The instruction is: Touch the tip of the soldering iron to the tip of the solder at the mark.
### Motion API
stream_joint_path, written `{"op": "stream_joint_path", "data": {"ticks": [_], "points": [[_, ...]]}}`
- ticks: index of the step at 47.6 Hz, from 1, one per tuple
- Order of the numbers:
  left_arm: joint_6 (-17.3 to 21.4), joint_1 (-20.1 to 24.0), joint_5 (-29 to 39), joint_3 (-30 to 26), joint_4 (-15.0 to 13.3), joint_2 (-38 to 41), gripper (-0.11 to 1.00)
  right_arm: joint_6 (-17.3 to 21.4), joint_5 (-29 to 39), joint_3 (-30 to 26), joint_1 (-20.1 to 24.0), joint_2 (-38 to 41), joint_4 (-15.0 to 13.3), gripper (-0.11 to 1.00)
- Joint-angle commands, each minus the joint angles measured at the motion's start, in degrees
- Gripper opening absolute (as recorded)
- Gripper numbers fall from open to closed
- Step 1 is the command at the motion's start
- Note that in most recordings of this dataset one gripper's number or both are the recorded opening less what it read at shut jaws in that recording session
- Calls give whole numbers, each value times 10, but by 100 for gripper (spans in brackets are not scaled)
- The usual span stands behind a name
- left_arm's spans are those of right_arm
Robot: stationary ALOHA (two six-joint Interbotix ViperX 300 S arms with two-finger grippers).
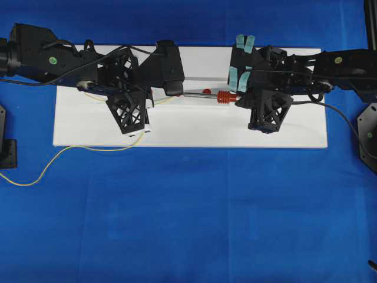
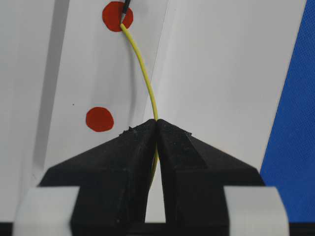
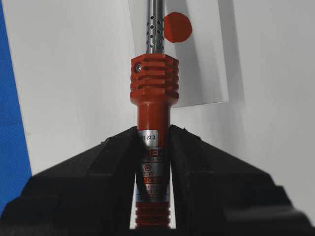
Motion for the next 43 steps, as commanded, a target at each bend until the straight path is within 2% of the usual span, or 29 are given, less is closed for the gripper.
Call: {"op": "stream_joint_path", "data": {"ticks": [1, 31, 43], "points": [[1, 1, -1, -13, 2, -6, 3, -1, -4, -16, 0, -5, 0, 6], [7, 2, -2, -13, 2, -11, 3, -1, -3, -15, 0, -6, -1, 6], [8, 4, 14, 4, 2, -67, 3, -1, -4, -14, 0, -6, 0, 6]]}}
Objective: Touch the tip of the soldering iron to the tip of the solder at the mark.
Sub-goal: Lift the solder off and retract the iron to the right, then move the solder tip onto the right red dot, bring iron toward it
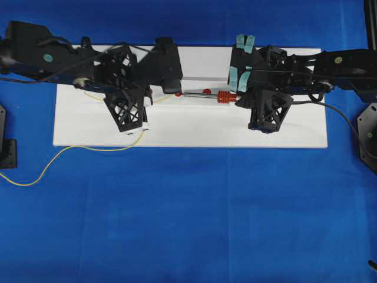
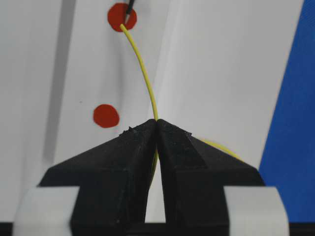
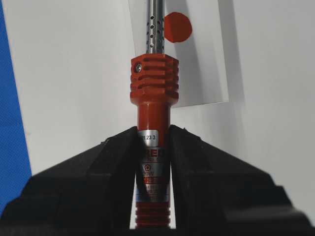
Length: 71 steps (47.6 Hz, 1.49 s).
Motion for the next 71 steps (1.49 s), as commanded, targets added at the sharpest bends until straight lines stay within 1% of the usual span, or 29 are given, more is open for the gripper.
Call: {"op": "stream_joint_path", "data": {"ticks": [1, 6, 13, 26, 35, 43, 49, 55, 61, 71], "points": [[1, 2, 2, 4, 2, -41, 3, 0, -3, -14, 0, -5, -2, 6], [-4, 2, -3, 33, 2, -74, 3, 0, -4, -14, 0, -5, -2, 6], [-14, 0, -25, 62, 2, -97, 3, 0, -3, -14, 0, -5, -2, 6], [-15, 2, -38, 63, 2, -97, 3, 0, -3, -8, 0, -15, -1, 6], [-16, 2, -39, 62, 2, -97, 3, 0, -11, 26, -2, -71, -2, 6], [-18, 0, -40, 62, 2, -96, 3, 1, -27, 79, -5, -141, -2, 6], [-18, 0, -42, 62, 2, -96, 3, 15, -28, 118, -6, -197, -1, 6], [-18, 0, -42, 62, 2, -96, 3, 27, -25, 142, -10, -234, -2, 6], [-18, 0, -42, 61, 2, -95, 3, 30, -25, 155, -14, -239, -2, 6], [-18, -3, -42, 52, 2, -90, 3, 32, -24, 152, -16, -226, -2, 6]]}}
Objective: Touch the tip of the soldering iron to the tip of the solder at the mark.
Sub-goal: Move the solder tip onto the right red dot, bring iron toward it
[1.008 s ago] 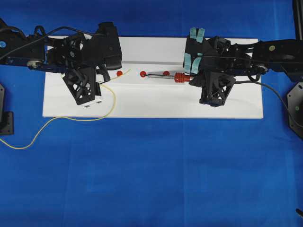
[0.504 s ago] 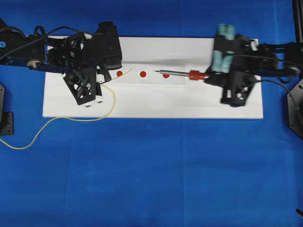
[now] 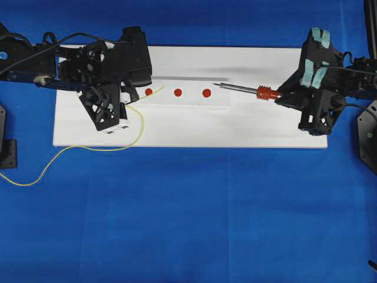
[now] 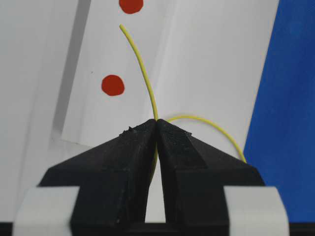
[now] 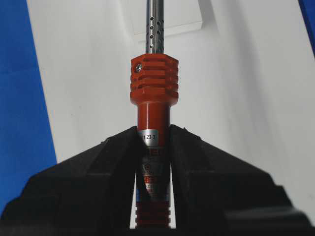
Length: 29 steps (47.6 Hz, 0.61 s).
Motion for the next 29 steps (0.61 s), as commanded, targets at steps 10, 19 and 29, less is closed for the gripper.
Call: {"op": "stream_joint_path", "data": {"ticks": [10, 19, 29], "points": [[2, -23, 1, -69, 1, 32, 3, 1, -3, -10, -1, 4, -1, 6], [5, -25, 5, -127, 1, 81, 3, 1, -3, -10, -1, 4, -1, 6], [4, -18, 4, -169, 1, 138, 3, 1, -3, -9, -1, 4, -1, 6]]}}
